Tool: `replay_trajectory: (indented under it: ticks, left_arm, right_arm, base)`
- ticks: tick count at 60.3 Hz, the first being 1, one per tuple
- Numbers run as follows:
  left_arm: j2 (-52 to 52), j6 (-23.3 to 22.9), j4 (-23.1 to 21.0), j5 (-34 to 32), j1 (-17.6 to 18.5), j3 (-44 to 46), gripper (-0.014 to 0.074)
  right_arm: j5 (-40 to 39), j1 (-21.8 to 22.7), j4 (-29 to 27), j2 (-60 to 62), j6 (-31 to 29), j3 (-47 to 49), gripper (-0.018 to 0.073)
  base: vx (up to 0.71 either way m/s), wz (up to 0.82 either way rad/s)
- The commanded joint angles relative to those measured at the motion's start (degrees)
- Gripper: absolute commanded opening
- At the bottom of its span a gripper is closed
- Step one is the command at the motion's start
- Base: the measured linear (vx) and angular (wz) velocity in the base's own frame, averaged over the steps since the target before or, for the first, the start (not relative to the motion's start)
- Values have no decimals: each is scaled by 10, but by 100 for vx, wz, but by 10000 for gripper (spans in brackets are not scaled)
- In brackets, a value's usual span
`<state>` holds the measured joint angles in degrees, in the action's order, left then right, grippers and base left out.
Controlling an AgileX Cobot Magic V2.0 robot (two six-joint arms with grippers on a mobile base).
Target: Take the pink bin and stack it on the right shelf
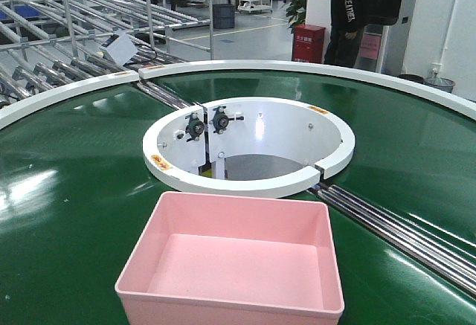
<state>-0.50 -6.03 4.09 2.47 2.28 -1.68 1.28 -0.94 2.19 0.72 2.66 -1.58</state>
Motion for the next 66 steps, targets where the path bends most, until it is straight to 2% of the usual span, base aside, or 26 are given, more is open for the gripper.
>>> replay_trajectory:
  ticks: [1, 31, 38, 42, 47, 56, 66]
  left_arm:
    - [-11, -2, -5, -48, 0, -8, 0]
    - [-11, -2, -5, -49, 0, -8, 0]
    - [-11, -2, -6, -85, 0, -6, 0]
    - [-11, -3, -6, -99, 0, 15, 0]
    - [-10, -3, -6, -92, 0, 71, 0]
    - [13, -3, -6, -17, 0, 200, 0]
    - [103, -2, -6, 147, 0, 354, 0]
  right_arm:
    - [-50, 3, 3, 6, -4, -2, -9]
    - [-50, 3, 3, 6, -4, -2, -9]
    - [-82, 3, 9, 6, -13, -2, -9]
    - [-119, 3, 6, 6, -10, 11, -9]
    - [-111, 3, 7, 5, -2, 60, -9]
    - [-13, 3, 4, -38, -3, 198, -9]
    - [149, 3, 5, -131, -10, 342, -9]
  base:
    - [0, 0]
    - [0, 0]
    - [0, 0]
    - [0, 0]
    - [0, 0]
    - [0, 0]
    - [0, 0]
